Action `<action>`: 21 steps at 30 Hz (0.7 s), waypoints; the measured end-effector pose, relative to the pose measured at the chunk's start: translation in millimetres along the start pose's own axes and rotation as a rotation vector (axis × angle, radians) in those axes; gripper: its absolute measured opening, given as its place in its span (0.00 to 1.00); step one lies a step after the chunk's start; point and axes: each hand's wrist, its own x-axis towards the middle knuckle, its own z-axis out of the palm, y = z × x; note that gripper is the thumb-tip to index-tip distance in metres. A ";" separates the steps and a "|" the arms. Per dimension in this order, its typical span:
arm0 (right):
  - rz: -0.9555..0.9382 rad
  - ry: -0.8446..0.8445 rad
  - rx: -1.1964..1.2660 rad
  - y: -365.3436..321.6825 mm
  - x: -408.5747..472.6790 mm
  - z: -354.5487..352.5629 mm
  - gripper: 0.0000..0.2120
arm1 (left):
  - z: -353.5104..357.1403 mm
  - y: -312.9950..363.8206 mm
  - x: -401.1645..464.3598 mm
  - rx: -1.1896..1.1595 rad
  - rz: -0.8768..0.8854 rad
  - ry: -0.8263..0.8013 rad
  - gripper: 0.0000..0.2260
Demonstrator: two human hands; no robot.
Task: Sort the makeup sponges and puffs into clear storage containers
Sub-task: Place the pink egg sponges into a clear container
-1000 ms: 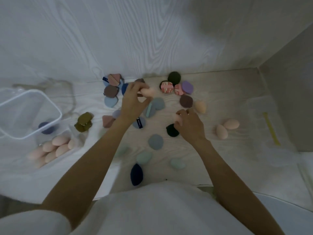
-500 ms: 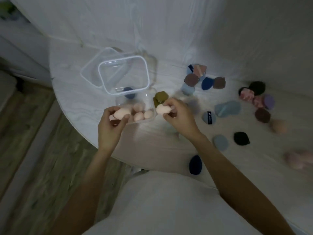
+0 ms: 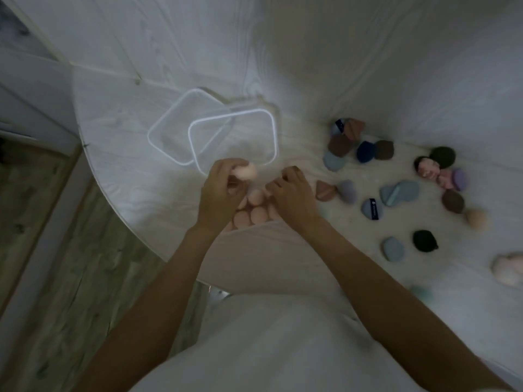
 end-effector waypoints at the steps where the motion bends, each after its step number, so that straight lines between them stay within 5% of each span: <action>1: 0.007 -0.018 0.001 0.3 -0.9 1.6 0.09 | 5.6 -1.7 0.8 0.061 0.045 -0.032 0.12; 8: 0.090 0.009 0.022 0.8 -9.1 9.0 0.06 | 36.6 -5.0 -3.1 0.261 0.120 -0.164 0.10; 16: 0.017 0.038 0.077 2.2 -17.2 0.9 0.04 | 50.2 1.9 -2.7 0.372 -0.038 -0.124 0.08; 21: 0.199 0.160 0.114 3.6 -16.1 -5.1 0.08 | 50.2 3.3 -3.2 0.326 -0.039 -0.186 0.08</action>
